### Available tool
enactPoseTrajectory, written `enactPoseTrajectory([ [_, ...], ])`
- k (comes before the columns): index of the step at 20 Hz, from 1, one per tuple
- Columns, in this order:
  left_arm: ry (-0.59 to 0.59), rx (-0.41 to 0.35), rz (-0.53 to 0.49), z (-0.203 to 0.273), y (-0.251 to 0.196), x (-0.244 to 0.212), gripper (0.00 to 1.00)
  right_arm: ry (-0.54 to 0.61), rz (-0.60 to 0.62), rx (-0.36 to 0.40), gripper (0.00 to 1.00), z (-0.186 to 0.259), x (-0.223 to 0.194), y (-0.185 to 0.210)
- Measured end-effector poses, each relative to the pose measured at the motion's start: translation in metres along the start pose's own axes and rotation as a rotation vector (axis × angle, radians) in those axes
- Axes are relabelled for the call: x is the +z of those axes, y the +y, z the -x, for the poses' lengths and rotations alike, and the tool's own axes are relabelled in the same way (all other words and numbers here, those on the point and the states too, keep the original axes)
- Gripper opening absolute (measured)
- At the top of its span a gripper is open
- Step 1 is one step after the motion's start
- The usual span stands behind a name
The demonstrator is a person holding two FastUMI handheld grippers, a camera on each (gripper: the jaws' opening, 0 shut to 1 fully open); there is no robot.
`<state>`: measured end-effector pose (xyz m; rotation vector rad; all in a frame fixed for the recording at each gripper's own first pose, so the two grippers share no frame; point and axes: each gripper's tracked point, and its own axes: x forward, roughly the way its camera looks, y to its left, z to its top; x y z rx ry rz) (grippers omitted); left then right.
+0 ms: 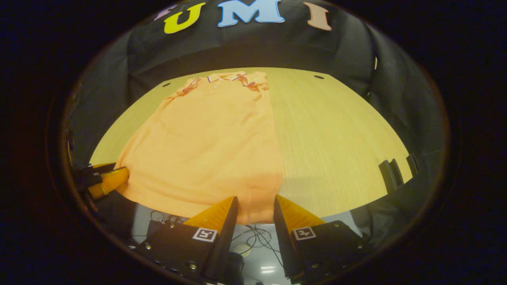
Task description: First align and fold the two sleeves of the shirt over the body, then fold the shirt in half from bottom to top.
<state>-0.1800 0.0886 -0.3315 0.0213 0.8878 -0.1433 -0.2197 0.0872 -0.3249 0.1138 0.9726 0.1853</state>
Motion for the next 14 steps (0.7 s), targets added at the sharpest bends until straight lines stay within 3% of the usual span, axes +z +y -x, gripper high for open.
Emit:
enactPoseTrajectory([
  [1, -0.004, 0.002, 0.012, 0.0, -0.001, 0.002, 0.34, -0.003, -0.039, 0.007, 0.37, 0.001, -0.001, 0.001],
  [2, 0.0, 0.002, 0.008, -0.002, -0.001, 0.0, 0.31, 0.001, -0.059, 0.025, 0.19, 0.002, -0.002, 0.004],
  [3, -0.01, 0.01, 0.023, -0.002, 0.0, 0.001, 0.29, 0.002, -0.065, 0.038, 0.22, 0.002, -0.001, 0.003],
  [4, -0.009, 0.017, 0.038, -0.002, 0.001, 0.003, 0.07, 0.011, -0.092, 0.04, 0.21, 0.004, -0.002, 0.0],
  [5, -0.005, 0.021, 0.034, -0.002, -0.001, 0.003, 0.07, 0.011, -0.115, 0.062, 0.04, 0.006, -0.001, 0.004],
  [9, -0.003, 0.032, 0.047, 0.0, -0.002, 0.01, 0.06, -0.003, -0.151, 0.1, 0.04, 0.01, 0.012, -0.002],
  [14, -0.099, 0.03, 0.09, 0.012, -0.002, 0.067, 0.06, -0.105, -0.141, 0.12, 0.03, 0.032, 0.068, -0.003],
])
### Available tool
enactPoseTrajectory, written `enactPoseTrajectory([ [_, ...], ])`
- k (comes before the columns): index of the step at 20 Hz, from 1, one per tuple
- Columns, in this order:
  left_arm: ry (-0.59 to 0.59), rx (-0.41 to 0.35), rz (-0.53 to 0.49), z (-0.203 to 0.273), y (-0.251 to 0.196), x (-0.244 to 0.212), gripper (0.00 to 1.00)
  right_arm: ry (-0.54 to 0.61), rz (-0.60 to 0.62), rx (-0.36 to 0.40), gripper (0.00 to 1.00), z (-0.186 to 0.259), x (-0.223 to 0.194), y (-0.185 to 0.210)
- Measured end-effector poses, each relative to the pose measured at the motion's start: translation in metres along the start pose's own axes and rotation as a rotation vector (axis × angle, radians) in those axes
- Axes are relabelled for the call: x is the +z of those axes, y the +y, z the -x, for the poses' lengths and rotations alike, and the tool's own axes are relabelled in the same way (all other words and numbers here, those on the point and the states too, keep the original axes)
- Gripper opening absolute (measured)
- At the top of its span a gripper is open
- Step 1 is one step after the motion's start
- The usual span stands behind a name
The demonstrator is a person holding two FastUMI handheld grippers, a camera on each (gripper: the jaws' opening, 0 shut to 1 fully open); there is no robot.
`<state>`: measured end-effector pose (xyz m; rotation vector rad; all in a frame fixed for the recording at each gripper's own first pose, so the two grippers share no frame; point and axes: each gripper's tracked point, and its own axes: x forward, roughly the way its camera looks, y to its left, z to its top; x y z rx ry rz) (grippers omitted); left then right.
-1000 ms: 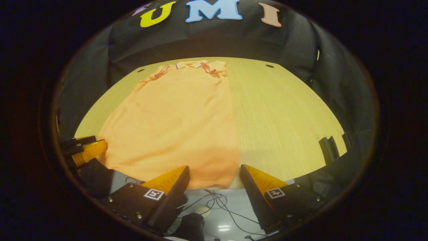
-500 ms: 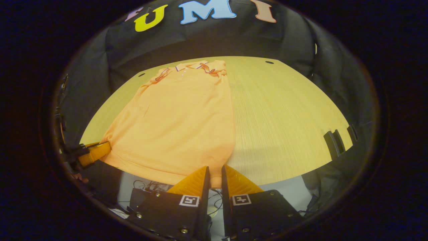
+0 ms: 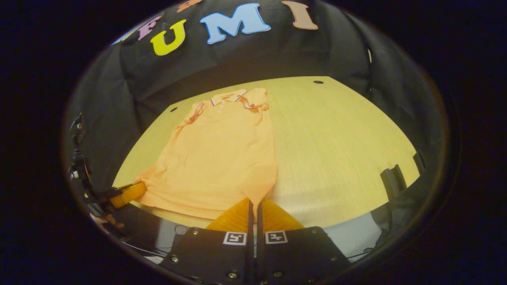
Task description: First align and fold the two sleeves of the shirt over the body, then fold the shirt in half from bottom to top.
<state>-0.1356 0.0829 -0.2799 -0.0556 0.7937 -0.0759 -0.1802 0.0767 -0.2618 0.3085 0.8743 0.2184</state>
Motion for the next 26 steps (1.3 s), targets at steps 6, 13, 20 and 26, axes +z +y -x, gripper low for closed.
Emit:
enactPoseTrajectory([
  [6, -0.102, -0.041, -0.022, -0.025, -0.003, 0.084, 0.06, -0.1, 0.03, -0.028, 0.03, -0.013, 0.076, 0.008],
  [13, -0.137, -0.091, -0.007, -0.089, 0.005, 0.164, 0.07, -0.156, 0.04, -0.076, 0.03, -0.06, 0.162, 0.018],
  [20, -0.147, -0.14, -0.012, -0.169, 0.013, 0.231, 0.06, -0.175, 0.071, -0.137, 0.04, -0.119, 0.241, 0.027],
  [26, -0.161, -0.182, -0.013, -0.235, 0.013, 0.279, 0.07, -0.175, 0.08, -0.195, 0.03, -0.168, 0.29, 0.027],
])
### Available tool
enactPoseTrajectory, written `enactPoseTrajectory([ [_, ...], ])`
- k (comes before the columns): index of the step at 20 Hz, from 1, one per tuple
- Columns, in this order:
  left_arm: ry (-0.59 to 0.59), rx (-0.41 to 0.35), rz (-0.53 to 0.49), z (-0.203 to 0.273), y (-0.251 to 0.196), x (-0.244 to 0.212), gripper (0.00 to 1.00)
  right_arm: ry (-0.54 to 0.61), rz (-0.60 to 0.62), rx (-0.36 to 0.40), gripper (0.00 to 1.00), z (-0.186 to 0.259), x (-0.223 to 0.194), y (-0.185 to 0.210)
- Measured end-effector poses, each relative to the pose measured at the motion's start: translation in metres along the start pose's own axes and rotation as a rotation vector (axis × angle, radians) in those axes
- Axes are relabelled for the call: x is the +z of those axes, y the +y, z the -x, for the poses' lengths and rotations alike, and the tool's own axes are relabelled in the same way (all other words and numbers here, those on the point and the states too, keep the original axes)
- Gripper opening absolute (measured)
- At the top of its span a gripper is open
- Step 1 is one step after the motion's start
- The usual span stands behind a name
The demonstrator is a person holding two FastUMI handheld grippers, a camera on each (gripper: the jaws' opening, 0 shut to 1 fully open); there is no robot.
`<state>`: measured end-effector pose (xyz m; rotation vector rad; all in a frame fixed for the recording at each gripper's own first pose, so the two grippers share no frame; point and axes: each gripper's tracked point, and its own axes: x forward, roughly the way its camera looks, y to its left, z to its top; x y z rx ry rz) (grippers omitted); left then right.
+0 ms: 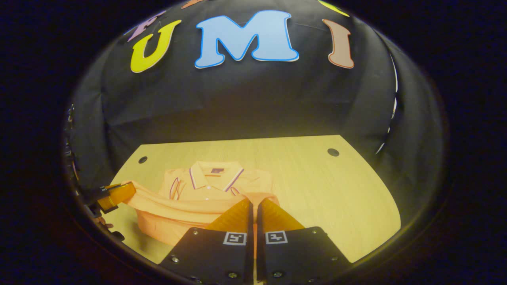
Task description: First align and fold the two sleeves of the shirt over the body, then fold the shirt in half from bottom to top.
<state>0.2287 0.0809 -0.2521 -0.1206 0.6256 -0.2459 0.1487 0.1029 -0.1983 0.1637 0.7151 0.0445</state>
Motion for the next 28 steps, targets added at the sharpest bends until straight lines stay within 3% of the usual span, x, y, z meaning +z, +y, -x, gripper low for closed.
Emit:
enactPoseTrajectory([
  [9, -0.084, 0.007, -0.081, -0.082, 0.016, 0.045, 0.06, -0.009, -0.035, -0.042, 0.03, -0.085, 0.04, 0.005],
  [18, -0.107, 0.076, -0.156, -0.143, 0.039, 0.03, 0.06, 0.019, -0.011, -0.078, 0.03, -0.158, 0.031, 0.007],
  [22, -0.079, 0.094, -0.16, -0.159, 0.047, 0.014, 0.06, 0.072, 0.012, -0.094, 0.03, -0.173, 0.011, 0.011],
  [28, -0.059, 0.079, -0.158, -0.153, 0.045, 0.012, 0.11, 0.092, 0.059, -0.106, 0.12, -0.167, 0.003, 0.012],
])
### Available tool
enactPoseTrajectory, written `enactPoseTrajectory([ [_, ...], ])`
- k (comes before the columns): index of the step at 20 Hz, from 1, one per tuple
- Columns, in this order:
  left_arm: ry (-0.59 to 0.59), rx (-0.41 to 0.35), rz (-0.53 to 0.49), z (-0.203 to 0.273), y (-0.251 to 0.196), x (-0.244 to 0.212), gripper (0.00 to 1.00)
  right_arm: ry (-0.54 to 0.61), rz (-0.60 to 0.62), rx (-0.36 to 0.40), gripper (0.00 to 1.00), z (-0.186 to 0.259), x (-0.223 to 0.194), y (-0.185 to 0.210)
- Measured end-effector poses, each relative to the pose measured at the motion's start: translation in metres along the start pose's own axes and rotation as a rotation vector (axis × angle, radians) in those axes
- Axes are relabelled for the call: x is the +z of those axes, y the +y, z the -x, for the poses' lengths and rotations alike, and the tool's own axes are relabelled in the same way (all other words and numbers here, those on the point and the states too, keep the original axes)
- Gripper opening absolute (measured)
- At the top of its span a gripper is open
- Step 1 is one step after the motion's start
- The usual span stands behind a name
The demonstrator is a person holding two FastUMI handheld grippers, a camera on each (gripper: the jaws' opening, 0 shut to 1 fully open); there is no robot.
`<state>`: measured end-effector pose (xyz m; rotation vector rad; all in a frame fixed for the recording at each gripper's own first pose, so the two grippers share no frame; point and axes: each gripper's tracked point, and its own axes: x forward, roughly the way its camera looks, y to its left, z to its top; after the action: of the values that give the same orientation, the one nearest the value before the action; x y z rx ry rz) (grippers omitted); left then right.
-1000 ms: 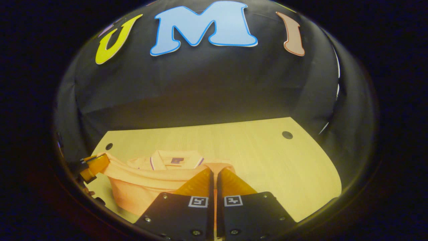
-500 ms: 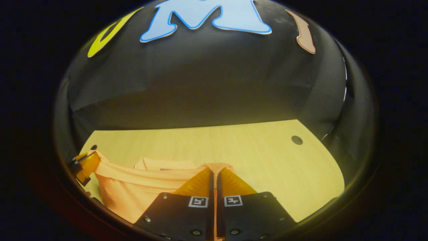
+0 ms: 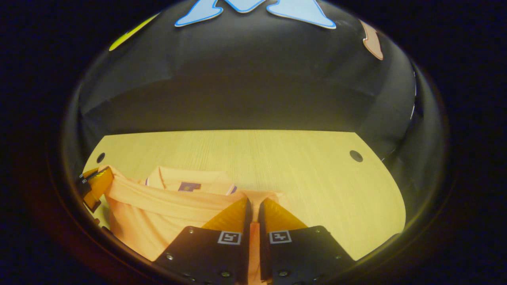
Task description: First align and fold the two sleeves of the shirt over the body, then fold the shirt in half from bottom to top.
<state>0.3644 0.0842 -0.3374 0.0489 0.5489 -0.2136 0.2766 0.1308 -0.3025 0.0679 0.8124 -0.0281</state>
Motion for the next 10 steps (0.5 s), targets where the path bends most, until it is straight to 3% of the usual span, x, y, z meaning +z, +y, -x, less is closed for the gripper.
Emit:
enactPoseTrajectory([
  [1, -0.002, -0.001, 0.004, 0.004, 0.0, 0.001, 0.15, -0.008, 0.009, -0.004, 0.24, 0.005, 0.001, -0.001],
  [2, -0.003, 0.001, 0.005, 0.009, 0.001, 0.002, 0.22, -0.019, 0.019, -0.004, 0.26, 0.01, 0.004, -0.002],
  [3, -0.008, 0.005, 0.005, 0.014, 0.001, 0.004, 0.32, -0.032, 0.027, -0.006, 0.36, 0.016, 0.007, -0.001],
  [4, -0.015, 0.011, 0.004, 0.019, 0.002, 0.008, 0.36, -0.045, 0.034, -0.004, 0.37, 0.023, 0.011, -0.002],
  [5, -0.026, 0.015, 0.005, 0.026, 0.003, 0.012, 0.46, -0.059, 0.041, 0.0, 0.48, 0.03, 0.014, -0.002],
  [7, -0.049, 0.019, 0.012, 0.042, 0.002, 0.022, 0.66, -0.096, 0.048, -0.002, 0.53, 0.046, 0.021, -0.004],
  [8, -0.059, 0.023, 0.014, 0.052, 0.002, 0.025, 0.7, -0.115, 0.045, 0.008, 0.53, 0.054, 0.024, -0.004],
  [9, -0.079, 0.035, 0.014, 0.063, 0.002, 0.032, 0.76, -0.13, 0.04, 0.022, 0.69, 0.066, 0.025, -0.002],
  [10, -0.099, 0.043, 0.016, 0.073, 0.002, 0.038, 0.79, -0.147, 0.039, 0.029, 0.75, 0.076, 0.026, -0.003],
])
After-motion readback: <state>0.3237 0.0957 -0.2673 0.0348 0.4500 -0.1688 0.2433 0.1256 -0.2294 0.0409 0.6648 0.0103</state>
